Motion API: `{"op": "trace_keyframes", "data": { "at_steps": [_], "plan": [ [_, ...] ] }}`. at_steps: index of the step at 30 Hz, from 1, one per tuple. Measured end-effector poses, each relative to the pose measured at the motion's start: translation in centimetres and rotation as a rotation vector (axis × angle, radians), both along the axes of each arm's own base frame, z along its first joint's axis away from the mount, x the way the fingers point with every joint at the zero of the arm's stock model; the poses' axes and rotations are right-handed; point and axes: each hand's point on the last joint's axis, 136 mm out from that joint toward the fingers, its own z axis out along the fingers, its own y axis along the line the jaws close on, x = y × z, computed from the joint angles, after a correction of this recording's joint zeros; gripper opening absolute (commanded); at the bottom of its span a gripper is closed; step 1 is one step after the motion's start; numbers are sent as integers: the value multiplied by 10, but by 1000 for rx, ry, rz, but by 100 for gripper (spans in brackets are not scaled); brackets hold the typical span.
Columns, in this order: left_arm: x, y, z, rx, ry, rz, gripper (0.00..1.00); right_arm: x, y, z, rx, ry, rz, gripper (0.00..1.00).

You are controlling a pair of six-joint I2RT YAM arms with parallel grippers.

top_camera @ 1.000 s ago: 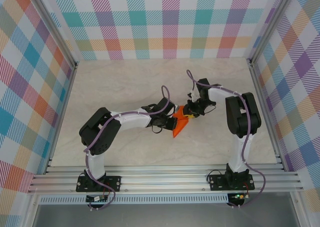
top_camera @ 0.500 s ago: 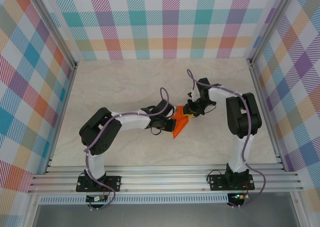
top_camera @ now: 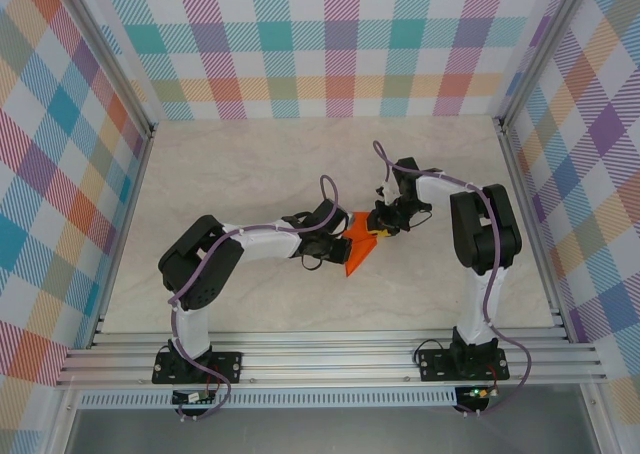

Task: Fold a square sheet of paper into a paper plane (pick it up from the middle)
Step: Third fold the triangle at the center of the table.

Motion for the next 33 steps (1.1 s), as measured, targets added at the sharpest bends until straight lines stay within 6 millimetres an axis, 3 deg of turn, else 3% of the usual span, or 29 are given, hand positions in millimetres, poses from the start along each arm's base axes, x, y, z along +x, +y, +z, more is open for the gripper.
{"op": "trace_keyframes", "data": {
  "at_steps": [19,33],
  "plan": [
    [4,-6,8,-6,-30,-39,10,0,0,-1,-6,-1,0,21],
    [5,-3,-5,27,-21,-31,10,0,0,0,-1,1,-2,23]
  ]
}}
